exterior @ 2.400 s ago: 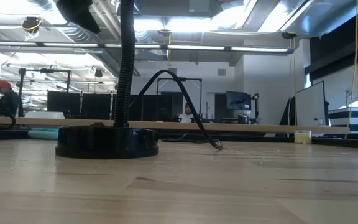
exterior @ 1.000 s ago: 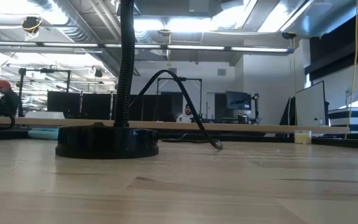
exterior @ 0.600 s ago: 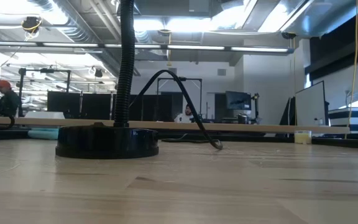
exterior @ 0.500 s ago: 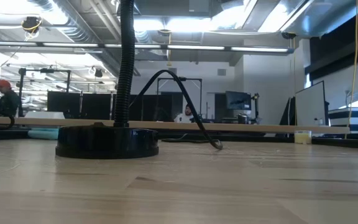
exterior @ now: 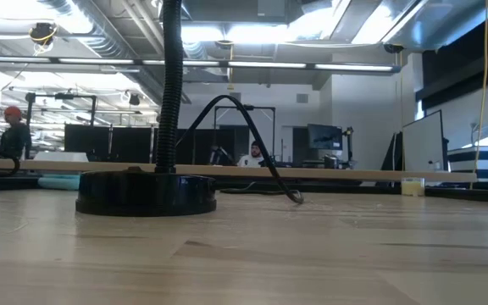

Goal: Screw lightbulb
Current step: Insert the lightbulb into the black lamp

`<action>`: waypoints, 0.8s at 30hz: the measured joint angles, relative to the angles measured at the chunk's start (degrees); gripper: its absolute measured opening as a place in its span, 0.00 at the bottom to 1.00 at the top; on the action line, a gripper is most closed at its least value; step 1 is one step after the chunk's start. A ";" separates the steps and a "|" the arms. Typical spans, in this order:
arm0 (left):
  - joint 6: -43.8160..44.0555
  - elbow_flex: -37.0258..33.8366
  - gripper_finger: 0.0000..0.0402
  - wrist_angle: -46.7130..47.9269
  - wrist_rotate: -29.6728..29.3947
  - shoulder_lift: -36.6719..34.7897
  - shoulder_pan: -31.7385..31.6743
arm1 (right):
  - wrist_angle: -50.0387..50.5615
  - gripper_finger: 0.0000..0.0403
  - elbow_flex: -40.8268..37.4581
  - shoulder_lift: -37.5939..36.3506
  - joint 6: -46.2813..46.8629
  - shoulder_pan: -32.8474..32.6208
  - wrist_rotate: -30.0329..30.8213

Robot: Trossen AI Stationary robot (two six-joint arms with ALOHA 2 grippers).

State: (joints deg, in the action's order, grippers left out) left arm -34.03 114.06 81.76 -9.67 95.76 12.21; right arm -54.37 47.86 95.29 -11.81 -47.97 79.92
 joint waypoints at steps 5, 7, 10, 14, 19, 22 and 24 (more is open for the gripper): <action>-0.58 0.02 0.76 -0.28 -0.09 0.59 0.00 | 0.02 0.66 0.00 0.00 -0.14 -0.10 0.02; -0.37 0.02 0.70 0.04 -0.11 0.57 0.00 | 0.22 0.66 0.37 0.01 -0.80 -0.73 0.09; 0.55 0.04 0.64 -0.15 -0.02 0.57 0.02 | 1.09 0.66 3.17 0.02 -4.62 -0.98 0.03; 0.65 0.04 0.64 -0.43 -0.02 0.57 0.02 | 8.83 0.66 7.42 0.02 -6.47 -1.19 -2.76; 2.63 0.02 0.63 -1.20 -0.09 0.62 0.04 | 10.94 0.66 8.48 1.39 -4.76 2.81 -9.94; 4.65 0.02 0.63 -1.51 -0.11 0.66 0.02 | 9.72 0.64 8.41 2.74 -7.26 5.03 -12.39; 5.89 0.00 0.63 -1.71 -0.15 0.66 0.04 | 5.60 0.64 8.41 3.98 -11.69 6.23 -14.83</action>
State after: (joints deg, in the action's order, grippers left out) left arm -28.14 114.06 80.05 -9.82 96.42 12.25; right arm -48.77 56.27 99.27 -23.51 -41.74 65.09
